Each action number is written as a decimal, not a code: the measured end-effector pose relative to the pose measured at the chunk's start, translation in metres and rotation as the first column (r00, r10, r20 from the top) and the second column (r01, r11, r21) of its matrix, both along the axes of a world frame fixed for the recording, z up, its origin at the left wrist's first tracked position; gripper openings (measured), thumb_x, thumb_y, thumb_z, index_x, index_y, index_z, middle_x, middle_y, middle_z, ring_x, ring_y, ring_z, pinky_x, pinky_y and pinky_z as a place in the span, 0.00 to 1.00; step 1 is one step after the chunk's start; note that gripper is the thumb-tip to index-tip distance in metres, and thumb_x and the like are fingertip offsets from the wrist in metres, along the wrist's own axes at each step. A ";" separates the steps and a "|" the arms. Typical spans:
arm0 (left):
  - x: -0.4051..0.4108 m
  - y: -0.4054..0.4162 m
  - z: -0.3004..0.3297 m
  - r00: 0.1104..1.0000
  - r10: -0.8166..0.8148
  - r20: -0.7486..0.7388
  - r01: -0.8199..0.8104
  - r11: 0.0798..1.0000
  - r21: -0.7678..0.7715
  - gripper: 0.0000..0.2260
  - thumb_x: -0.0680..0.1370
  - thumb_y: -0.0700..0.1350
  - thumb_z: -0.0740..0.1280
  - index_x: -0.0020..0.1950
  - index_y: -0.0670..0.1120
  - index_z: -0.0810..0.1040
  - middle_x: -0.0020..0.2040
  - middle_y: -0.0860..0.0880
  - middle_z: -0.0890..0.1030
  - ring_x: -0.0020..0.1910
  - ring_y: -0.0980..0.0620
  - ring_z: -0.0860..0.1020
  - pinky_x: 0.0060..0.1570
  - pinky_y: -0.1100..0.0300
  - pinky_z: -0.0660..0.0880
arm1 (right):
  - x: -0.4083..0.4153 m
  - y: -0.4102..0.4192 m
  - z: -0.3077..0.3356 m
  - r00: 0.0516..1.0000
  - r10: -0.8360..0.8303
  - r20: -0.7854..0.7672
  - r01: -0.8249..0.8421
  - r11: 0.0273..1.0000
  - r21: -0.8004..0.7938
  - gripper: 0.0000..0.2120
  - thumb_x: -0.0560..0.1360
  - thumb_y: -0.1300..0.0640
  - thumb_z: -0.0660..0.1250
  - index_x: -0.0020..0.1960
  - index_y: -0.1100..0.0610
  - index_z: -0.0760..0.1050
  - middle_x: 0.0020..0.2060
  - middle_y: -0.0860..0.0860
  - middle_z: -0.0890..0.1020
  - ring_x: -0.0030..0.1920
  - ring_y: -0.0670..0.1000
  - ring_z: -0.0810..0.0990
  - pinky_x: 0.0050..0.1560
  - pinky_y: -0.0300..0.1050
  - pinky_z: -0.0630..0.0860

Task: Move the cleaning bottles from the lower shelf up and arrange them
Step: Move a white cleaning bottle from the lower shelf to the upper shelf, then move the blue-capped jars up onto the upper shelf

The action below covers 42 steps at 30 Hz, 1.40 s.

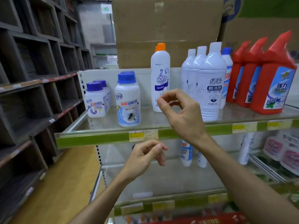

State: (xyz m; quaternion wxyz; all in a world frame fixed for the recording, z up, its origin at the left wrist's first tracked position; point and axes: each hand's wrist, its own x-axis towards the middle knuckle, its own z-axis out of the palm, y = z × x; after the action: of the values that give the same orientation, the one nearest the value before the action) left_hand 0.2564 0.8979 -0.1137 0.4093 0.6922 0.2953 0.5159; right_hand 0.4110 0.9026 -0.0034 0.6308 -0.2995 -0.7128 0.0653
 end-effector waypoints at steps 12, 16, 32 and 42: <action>-0.034 0.062 -0.094 0.922 0.379 -0.083 -0.385 0.919 -0.082 0.09 0.83 0.39 0.64 0.49 0.45 0.83 0.39 0.40 0.84 0.38 0.46 0.82 0.42 0.52 0.80 | 0.001 0.003 -0.149 0.997 0.033 0.063 -0.036 0.999 0.040 0.03 0.78 0.56 0.70 0.45 0.53 0.79 0.39 0.44 0.80 0.42 0.42 0.79 0.46 0.32 0.73; -0.041 0.099 -0.107 0.780 0.582 -0.230 -0.587 0.808 0.053 0.06 0.80 0.41 0.68 0.56 0.45 0.82 0.53 0.48 0.84 0.47 0.58 0.81 0.49 0.63 0.77 | 0.004 0.023 -0.205 0.997 0.021 0.072 -0.017 0.998 -0.066 0.04 0.77 0.58 0.71 0.44 0.52 0.78 0.39 0.43 0.80 0.42 0.42 0.78 0.44 0.34 0.74; -0.048 0.169 -0.174 0.634 0.654 -0.412 -0.685 0.723 0.094 0.17 0.78 0.40 0.69 0.65 0.48 0.74 0.62 0.44 0.77 0.53 0.49 0.75 0.53 0.57 0.73 | 0.001 0.082 -0.320 0.987 0.056 0.151 0.029 0.861 -0.507 0.03 0.77 0.59 0.70 0.48 0.51 0.79 0.43 0.44 0.81 0.45 0.42 0.78 0.44 0.30 0.72; -0.036 0.117 -0.176 0.850 0.518 0.096 -0.480 0.837 -0.263 0.12 0.81 0.47 0.69 0.63 0.52 0.74 0.56 0.44 0.81 0.46 0.49 0.85 0.40 0.52 0.84 | -0.020 0.084 -0.316 0.985 0.168 0.025 -0.116 0.774 -0.622 0.39 0.64 0.40 0.76 0.69 0.37 0.61 0.61 0.37 0.68 0.58 0.35 0.73 0.47 0.28 0.73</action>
State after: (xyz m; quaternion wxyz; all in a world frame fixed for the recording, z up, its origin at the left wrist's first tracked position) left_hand 0.2200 1.0148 -0.2894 0.3599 0.4945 0.4887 0.6222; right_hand 0.3907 0.9865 -0.3190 0.4623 -0.4372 -0.6970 0.3308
